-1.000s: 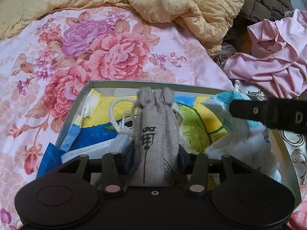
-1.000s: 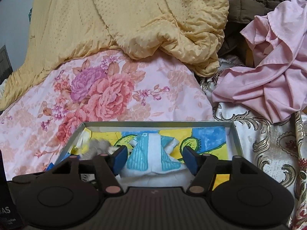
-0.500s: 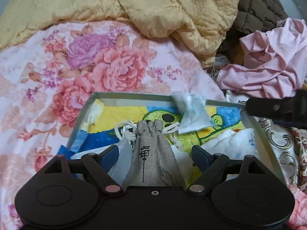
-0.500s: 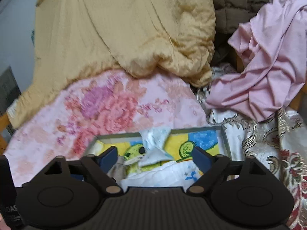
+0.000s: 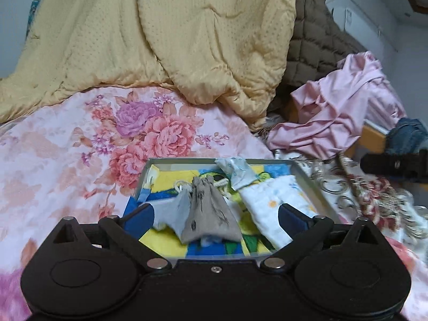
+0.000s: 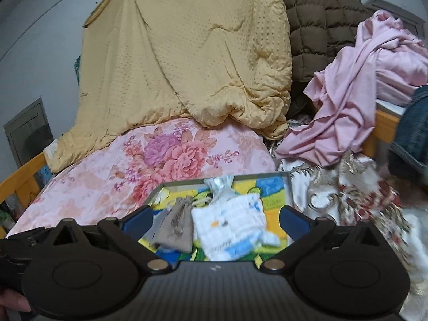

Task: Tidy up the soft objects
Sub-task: 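Lower the pouch and wipe pack into the tray and open both grippers, then move both tools back toward the remaining items beside the tray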

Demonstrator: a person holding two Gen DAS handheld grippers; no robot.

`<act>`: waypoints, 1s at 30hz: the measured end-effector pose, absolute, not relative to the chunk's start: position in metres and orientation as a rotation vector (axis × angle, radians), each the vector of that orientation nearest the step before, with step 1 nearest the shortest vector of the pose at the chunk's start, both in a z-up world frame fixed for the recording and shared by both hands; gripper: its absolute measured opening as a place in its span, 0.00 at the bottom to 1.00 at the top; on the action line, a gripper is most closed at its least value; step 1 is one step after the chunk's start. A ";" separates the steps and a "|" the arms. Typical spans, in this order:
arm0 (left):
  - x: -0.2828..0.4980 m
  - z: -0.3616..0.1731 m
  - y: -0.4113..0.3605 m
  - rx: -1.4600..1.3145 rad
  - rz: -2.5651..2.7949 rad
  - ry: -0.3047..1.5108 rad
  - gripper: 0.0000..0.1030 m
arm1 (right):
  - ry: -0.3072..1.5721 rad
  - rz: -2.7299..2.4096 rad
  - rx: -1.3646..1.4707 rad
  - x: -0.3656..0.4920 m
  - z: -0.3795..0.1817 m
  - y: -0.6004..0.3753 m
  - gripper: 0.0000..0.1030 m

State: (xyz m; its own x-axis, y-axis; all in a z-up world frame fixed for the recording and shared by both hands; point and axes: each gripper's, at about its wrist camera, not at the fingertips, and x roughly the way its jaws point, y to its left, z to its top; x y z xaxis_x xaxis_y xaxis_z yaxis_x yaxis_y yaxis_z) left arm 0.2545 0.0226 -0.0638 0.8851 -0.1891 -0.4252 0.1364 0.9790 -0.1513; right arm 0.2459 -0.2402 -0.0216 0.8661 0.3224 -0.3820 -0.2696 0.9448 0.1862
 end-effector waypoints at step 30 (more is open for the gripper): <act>0.144 -0.112 -0.080 0.054 -0.300 0.505 0.99 | 0.259 0.072 0.310 0.123 -0.092 -0.308 1.00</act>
State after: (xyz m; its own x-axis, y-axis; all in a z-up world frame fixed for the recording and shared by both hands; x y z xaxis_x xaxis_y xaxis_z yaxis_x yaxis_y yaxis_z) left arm 0.1443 -0.0804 -0.1117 0.8324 -0.2694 -0.4843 0.2960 0.9549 -0.0225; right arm 0.1231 -0.3076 -0.0922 0.9645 0.1092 -0.2405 -0.0301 0.9500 0.3109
